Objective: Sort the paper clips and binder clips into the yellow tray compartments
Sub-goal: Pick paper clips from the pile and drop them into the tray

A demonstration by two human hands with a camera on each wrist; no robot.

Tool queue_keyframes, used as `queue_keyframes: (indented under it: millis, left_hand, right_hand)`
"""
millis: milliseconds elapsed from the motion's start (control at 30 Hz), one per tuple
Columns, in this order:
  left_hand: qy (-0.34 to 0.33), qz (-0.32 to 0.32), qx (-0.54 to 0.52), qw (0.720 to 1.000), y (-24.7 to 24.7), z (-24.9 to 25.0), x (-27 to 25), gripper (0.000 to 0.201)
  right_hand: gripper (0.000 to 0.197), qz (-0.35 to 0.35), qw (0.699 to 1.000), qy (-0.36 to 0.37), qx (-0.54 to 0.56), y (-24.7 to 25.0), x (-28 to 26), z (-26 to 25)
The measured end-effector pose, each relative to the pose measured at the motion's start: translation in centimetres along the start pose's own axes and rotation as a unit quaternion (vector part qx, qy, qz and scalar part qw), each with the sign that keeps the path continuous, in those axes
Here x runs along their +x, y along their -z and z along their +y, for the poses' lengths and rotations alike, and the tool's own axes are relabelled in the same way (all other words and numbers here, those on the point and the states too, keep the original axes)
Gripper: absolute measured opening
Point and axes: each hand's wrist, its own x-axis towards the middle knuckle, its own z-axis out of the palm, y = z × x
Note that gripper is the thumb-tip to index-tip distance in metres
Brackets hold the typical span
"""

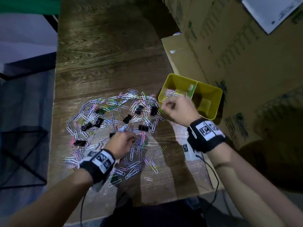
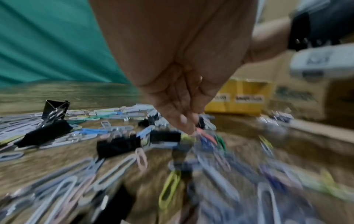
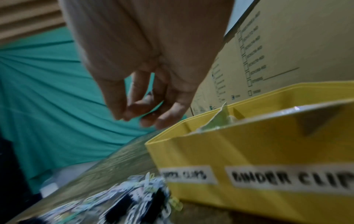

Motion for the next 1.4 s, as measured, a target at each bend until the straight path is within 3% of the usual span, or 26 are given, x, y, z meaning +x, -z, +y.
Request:
queue_keyframes:
  millis: [100,200,267,400,500,567,633,767,867,933,1100,1267,1400]
  left_hand:
    - [-0.063,-0.002,0.083,0.995,-3.3,-0.8,-0.5,0.055]
    - [-0.068,-0.025,0.186,0.98,-5.7,-0.3,-0.3,0.073]
    - [-0.081,-0.026,0.214,0.973,-6.7,-0.1,-0.4,0.072]
    - [-0.162,0.015,0.178,0.97,-7.0,-0.4,-1.4,0.058]
    - [-0.123,0.041,0.141,0.982,-6.4,-0.6,-1.8,0.056]
    - [-0.097,0.028,0.152,0.983,-6.1,-0.6,-1.8,0.054]
    - [-0.109,-0.011,0.185,0.977,-6.3,-0.6,-1.9,0.058]
    - [-0.138,0.001,0.218,0.966,-6.5,-1.2,-2.6,0.066]
    - [-0.054,-0.022,0.234,0.97,-6.2,-1.5,-3.8,0.095]
    - [-0.019,-0.045,0.232,0.971,-6.6,-1.9,-4.5,0.101]
    - [-0.033,-0.035,0.158,0.986,-7.6,-1.9,-4.3,0.079]
    - [-0.062,-0.005,0.033,0.998,-6.6,-0.5,-3.5,0.052]
    - [-0.106,0.025,0.01,0.994,-6.1,-0.4,-3.2,0.033]
  right_hand:
    - [0.012,-0.237,0.97,-0.014,-0.059,-3.2,-3.3,0.5]
    - [0.026,-0.35,0.92,-0.054,-0.169,-7.1,-6.0,2.1]
    - [0.033,-0.34,0.917,-0.041,-0.206,-8.9,-7.4,2.6]
    - [0.051,-0.267,0.943,-0.012,-0.2,-10.8,-9.7,2.4]
    - [0.082,-0.181,0.966,-0.046,-0.179,-11.5,-10.2,3.0]
    - [0.106,-0.178,0.963,-0.051,-0.196,-12.0,-10.4,3.3]
    - [0.114,-0.187,0.957,-0.026,-0.222,-12.8,-10.8,3.3]
    - [0.109,-0.197,0.955,0.035,-0.218,-14.2,-11.8,2.7]
    - [0.099,-0.208,0.958,0.04,-0.194,-14.9,-12.2,2.3]
    - [0.086,-0.205,0.962,0.038,-0.178,-15.2,-12.3,2.2]
    - [0.055,-0.191,0.967,0.041,-0.166,-15.2,-11.4,1.8]
    - [0.067,-0.217,0.957,0.025,-0.19,-15.2,-11.2,1.0]
    - [0.034,-0.199,0.962,0.028,-0.184,-15.2,-10.7,0.7]
